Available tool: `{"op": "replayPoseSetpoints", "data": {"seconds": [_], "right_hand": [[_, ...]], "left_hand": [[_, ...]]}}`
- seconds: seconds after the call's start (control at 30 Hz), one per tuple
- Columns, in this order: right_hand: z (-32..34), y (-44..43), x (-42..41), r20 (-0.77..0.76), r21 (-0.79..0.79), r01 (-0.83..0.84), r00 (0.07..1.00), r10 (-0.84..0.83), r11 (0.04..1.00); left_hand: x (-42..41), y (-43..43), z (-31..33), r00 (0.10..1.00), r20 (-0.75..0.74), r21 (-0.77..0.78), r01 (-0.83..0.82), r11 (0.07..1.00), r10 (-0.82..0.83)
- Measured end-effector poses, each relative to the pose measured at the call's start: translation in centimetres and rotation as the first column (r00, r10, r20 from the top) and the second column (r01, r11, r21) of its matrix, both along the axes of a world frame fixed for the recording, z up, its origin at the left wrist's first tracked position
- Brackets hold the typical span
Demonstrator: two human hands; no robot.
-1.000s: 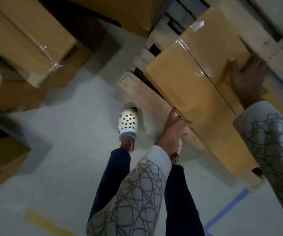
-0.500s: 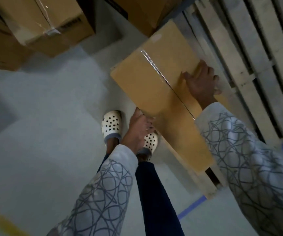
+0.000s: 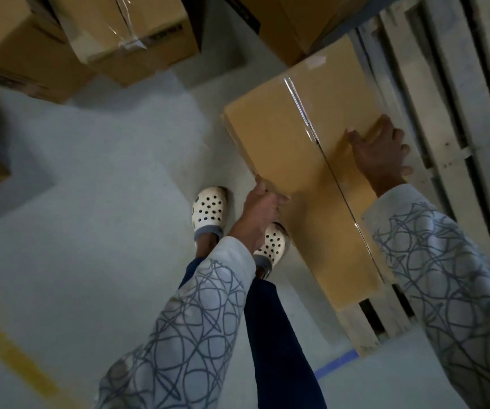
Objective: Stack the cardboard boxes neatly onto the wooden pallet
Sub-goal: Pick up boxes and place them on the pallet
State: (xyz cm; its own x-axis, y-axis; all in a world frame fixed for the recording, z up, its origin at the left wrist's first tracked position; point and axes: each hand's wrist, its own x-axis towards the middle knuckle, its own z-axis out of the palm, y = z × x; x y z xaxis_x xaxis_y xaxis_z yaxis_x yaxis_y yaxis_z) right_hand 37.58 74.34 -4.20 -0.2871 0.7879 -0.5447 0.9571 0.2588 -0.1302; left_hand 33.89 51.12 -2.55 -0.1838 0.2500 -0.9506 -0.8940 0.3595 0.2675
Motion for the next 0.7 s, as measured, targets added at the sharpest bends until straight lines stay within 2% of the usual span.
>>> {"op": "replayPoseSetpoints", "data": {"seconds": [0.17, 0.5, 0.7], "right_hand": [[-0.1, 0.2, 0.4, 0.001, -0.025, 0.03, 1.0, -0.03, 0.999], [-0.3, 0.0, 0.7, 0.006, -0.032, 0.067, 0.998, -0.067, 0.997], [-0.5, 0.3, 0.4, 0.019, -0.01, 0.05, 0.999, -0.05, 0.999]], "left_hand": [[-0.1, 0.1, -0.5, 0.997, -0.014, -0.01, 0.076, 0.997, -0.076], [0.7, 0.6, 0.6, 0.998, -0.038, -0.017, 0.057, 0.998, -0.058], [0.4, 0.4, 0.7, 1.0, -0.02, 0.026, -0.01, 1.0, 0.01]]}}
